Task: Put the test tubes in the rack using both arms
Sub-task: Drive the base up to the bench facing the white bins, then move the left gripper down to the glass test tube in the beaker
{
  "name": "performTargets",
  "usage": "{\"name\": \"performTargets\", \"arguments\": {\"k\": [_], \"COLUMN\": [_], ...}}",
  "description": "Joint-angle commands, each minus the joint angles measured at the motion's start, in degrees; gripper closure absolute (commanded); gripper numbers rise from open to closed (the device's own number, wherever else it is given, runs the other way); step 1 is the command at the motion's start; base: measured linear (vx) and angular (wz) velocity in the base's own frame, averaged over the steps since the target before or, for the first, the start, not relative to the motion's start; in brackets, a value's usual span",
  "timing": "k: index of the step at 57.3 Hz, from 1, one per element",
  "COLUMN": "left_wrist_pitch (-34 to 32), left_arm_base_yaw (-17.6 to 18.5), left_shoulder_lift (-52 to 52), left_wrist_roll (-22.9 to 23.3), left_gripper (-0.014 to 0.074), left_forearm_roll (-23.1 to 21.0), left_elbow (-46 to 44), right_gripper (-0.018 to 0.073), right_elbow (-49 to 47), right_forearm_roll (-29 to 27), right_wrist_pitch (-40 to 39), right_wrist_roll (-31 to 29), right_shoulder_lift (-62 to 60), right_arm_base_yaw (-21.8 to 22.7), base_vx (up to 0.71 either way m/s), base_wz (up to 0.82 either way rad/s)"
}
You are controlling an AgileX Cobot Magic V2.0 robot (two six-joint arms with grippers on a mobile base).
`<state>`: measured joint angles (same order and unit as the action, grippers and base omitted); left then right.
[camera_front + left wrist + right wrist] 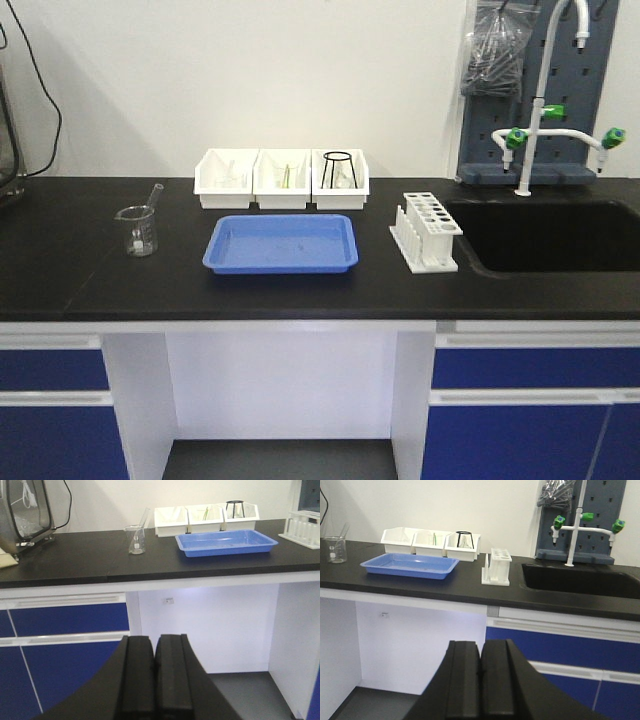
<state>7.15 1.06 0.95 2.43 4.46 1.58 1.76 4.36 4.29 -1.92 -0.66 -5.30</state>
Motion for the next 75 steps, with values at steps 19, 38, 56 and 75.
{"name": "performTargets", "arguments": {"k": [19,38,56,75], "left_wrist_pitch": [-4.4,-4.4,-4.4,-4.4], "left_arm_base_yaw": [0.0,0.0,0.0,0.0], "left_shoulder_lift": [0.5,0.5,0.5,0.5], "left_wrist_roll": [0.1,0.1,0.1,0.1], "left_gripper": [0.0542,0.0542,0.0542,0.0542], "left_forearm_roll": [-0.1,-0.1,-0.1,-0.1], "left_elbow": [-1.5,-1.5,-1.5,-1.5], "right_gripper": [0.0568,0.0568,0.0568,0.0568], "right_elbow": [0.8,0.8,0.8,0.8], "right_forearm_roll": [0.3,0.3,0.3,0.3], "right_wrist_pitch": [-4.7,-4.7,-4.7,-4.7], "right_wrist_roll": [-0.2,-0.2,-0.2,-0.2], "right_shoulder_lift": [-0.5,-0.5,-0.5,-0.5], "right_arm_base_yaw": [0.1,0.1,0.1,0.1], "base_vx": [0.51,0.50,0.43,0.33], "base_wz": [0.05,0.03,-0.04,0.00]}}
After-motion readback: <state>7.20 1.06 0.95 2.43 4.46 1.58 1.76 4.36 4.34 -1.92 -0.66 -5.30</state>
